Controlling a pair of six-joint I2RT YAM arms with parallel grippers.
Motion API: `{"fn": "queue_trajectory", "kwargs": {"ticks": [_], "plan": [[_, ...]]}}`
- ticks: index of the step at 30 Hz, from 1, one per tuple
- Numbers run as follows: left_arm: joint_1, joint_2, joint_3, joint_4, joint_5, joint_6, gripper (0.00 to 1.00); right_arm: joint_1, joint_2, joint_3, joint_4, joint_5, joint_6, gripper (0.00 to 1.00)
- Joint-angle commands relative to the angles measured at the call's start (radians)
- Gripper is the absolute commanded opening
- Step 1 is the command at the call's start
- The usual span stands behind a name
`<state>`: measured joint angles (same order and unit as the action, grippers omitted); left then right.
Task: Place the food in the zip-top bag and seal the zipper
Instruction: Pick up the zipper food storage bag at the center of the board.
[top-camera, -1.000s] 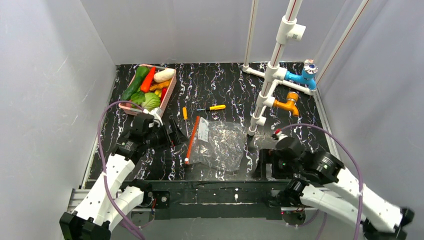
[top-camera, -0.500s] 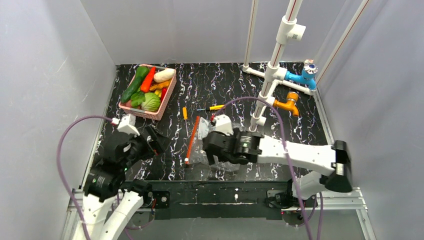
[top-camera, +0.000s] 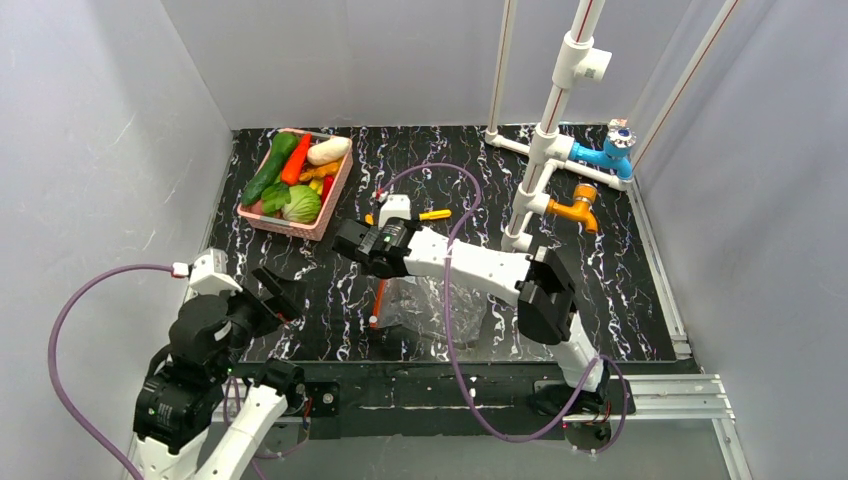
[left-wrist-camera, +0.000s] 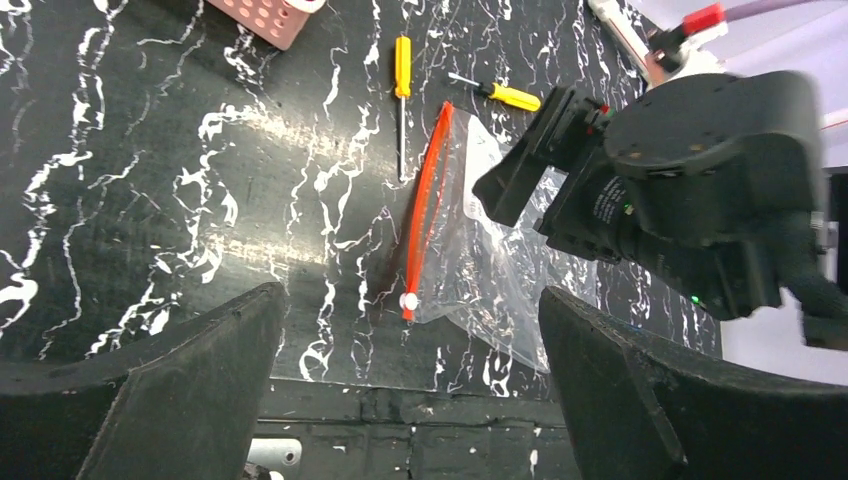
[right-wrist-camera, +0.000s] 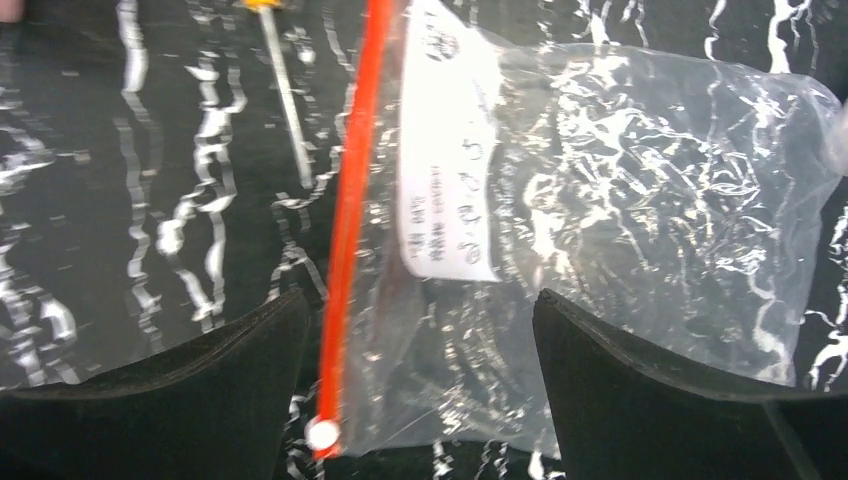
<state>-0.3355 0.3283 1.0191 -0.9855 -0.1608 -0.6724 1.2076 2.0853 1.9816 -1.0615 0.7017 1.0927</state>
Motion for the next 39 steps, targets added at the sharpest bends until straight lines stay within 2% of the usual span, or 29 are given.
{"fn": "queue_trajectory", "kwargs": {"ticks": [1,3,10,15,19,20,22,23,30,33,34,39], "plan": [[-0.001,0.000,0.053,-0.078,-0.076,0.040,0.99,-0.018,-0.026,-0.076,0.059,-0.001,-0.076,0.87],[-0.001,-0.013,0.051,-0.091,-0.084,0.043,0.99,-0.021,-0.007,-0.076,0.076,-0.020,-0.100,0.88],[-0.001,-0.039,0.033,-0.103,-0.070,0.041,0.99,-0.028,0.083,-0.041,0.154,-0.093,-0.212,0.98],[-0.001,-0.028,0.030,-0.115,-0.043,0.039,0.99,-0.051,0.141,-0.053,0.164,-0.121,-0.213,0.96],[0.000,-0.025,0.008,-0.107,-0.007,0.025,0.99,-0.058,0.167,-0.057,0.174,-0.135,-0.255,0.88],[0.000,-0.025,0.000,-0.102,0.005,0.020,0.99,-0.059,0.164,-0.063,0.175,-0.145,-0.267,0.83],[-0.001,-0.021,-0.015,-0.093,0.024,0.010,0.99,-0.058,0.142,-0.087,0.203,-0.187,-0.307,0.62],[-0.001,-0.019,-0.025,-0.085,0.033,0.007,1.00,-0.059,0.123,-0.110,0.229,-0.208,-0.322,0.54],[-0.001,0.045,-0.090,-0.038,0.129,-0.005,1.00,-0.058,-0.117,-0.378,0.457,-0.332,-0.468,0.23],[-0.001,0.078,-0.135,0.004,0.191,-0.027,0.99,-0.067,-0.229,-0.488,0.536,-0.396,-0.525,0.05],[-0.001,0.087,-0.153,0.023,0.214,-0.040,0.99,-0.069,-0.262,-0.509,0.548,-0.418,-0.539,0.01],[-0.001,0.137,-0.285,0.204,0.375,-0.145,1.00,-0.077,-0.432,-0.622,0.595,-0.475,-0.581,0.01]]}}
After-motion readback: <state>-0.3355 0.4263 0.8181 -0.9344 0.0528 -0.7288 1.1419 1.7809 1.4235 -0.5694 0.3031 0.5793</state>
